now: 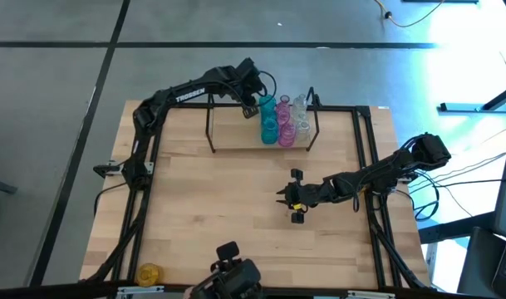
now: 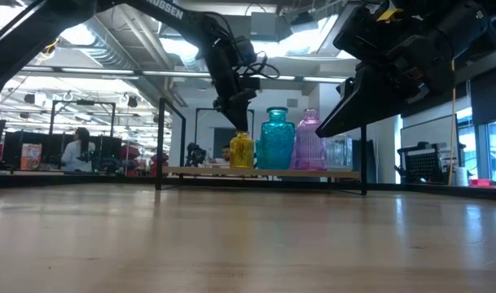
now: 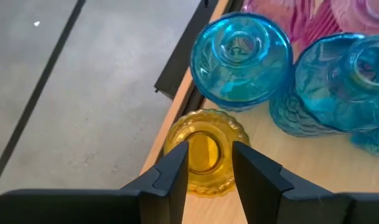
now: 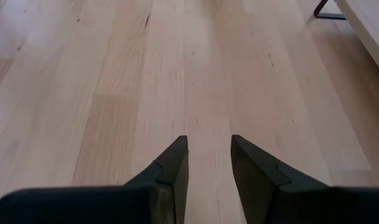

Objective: Sort vases onto shelf
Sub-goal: Put the top left yellow vase to the left side of the top blue vase on the shelf

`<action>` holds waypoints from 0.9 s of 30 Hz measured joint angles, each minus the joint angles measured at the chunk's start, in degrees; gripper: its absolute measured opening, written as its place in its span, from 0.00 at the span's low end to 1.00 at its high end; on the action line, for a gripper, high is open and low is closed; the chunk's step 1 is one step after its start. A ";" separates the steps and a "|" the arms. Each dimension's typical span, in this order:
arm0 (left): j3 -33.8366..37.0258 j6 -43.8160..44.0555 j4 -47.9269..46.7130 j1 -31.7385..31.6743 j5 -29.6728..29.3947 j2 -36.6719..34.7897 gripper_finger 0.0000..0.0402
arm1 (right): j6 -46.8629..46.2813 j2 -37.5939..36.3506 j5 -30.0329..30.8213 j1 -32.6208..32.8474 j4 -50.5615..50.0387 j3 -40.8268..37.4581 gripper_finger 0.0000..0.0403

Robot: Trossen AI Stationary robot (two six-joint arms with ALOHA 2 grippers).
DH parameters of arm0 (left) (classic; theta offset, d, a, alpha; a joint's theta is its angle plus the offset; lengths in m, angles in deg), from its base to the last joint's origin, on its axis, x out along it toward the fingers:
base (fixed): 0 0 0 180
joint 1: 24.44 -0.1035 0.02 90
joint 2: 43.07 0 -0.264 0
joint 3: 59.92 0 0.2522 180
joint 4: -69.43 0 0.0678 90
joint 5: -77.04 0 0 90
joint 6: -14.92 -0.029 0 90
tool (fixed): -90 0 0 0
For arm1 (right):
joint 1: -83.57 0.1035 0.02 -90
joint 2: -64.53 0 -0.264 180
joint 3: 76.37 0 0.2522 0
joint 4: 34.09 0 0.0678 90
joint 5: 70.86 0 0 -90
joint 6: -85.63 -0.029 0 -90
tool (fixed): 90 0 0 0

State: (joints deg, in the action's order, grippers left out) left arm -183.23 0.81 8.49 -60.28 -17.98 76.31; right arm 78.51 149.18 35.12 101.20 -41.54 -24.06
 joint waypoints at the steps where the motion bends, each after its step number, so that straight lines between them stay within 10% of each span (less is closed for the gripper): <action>1: 0.00 0.00 0.08 0.09 -0.03 -0.26 0.29 | 0.00 0.00 0.01 0.00 0.00 0.00 0.26; 27: -0.04 -1.60 -11.01 -2.78 -4.20 -1.64 0.29 | -0.02 0.00 -0.06 0.00 -0.39 0.00 0.26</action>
State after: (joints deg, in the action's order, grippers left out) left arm -183.28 -0.79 -2.52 -63.06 -22.18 74.67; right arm 78.49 149.18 35.06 101.20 -41.94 -24.06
